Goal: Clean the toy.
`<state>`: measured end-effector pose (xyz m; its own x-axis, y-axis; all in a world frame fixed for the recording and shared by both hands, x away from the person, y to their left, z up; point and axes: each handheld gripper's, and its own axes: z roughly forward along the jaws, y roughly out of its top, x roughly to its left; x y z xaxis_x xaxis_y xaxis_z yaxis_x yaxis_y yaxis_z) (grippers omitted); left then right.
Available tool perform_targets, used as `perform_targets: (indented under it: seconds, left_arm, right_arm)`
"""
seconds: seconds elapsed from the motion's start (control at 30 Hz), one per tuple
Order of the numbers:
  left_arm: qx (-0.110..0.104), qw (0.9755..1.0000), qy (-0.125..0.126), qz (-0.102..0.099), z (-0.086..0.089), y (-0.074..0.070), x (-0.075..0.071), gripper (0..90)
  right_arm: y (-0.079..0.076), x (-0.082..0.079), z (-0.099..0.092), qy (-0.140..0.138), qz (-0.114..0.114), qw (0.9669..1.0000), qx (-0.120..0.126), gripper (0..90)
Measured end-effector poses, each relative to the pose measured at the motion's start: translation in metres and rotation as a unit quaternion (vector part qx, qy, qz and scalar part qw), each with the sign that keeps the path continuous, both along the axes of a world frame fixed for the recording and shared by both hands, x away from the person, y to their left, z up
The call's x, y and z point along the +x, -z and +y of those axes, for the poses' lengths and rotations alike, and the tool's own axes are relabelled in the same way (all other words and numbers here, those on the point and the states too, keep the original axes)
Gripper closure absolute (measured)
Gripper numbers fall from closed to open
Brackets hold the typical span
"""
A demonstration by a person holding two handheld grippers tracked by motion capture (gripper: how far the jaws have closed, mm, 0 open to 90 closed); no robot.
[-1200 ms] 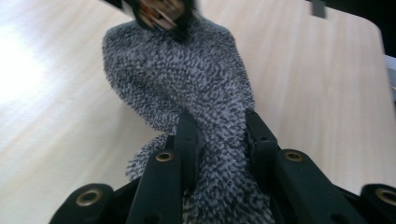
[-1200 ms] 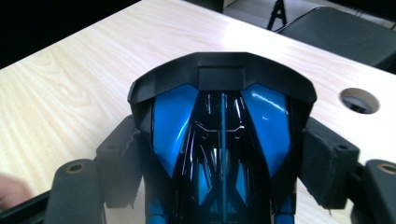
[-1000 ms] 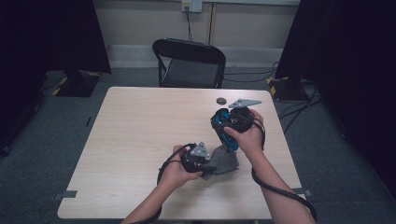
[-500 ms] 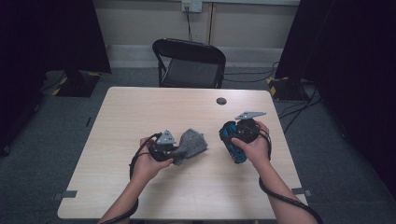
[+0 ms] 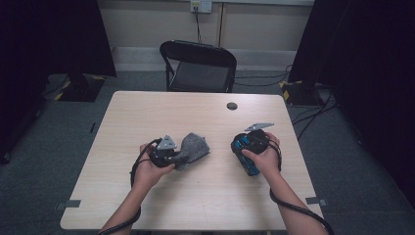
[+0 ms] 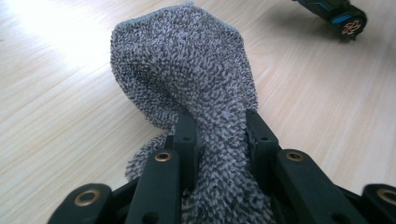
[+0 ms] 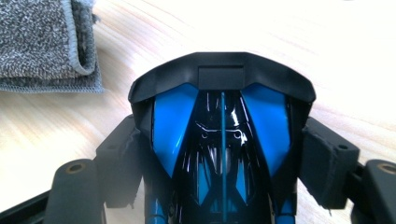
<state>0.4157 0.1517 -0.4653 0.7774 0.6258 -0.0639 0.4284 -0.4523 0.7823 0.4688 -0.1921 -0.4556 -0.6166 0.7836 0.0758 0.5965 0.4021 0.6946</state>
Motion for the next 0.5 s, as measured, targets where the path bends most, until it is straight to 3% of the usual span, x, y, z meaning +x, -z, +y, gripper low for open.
perform_targets:
  seconds: [0.4,0.5]
  left_arm:
    - [0.005,0.9997,-0.024,0.001,0.012,0.012,0.006,70.4]
    - [0.001,0.9996,-0.028,0.009,0.011,0.015,0.008,70.2]
  right_arm:
    - [0.015,0.014,-0.001,0.009,0.012,0.9997,-0.019,25.4]
    - [0.020,0.016,-0.002,0.016,0.014,0.9995,-0.025,25.4]
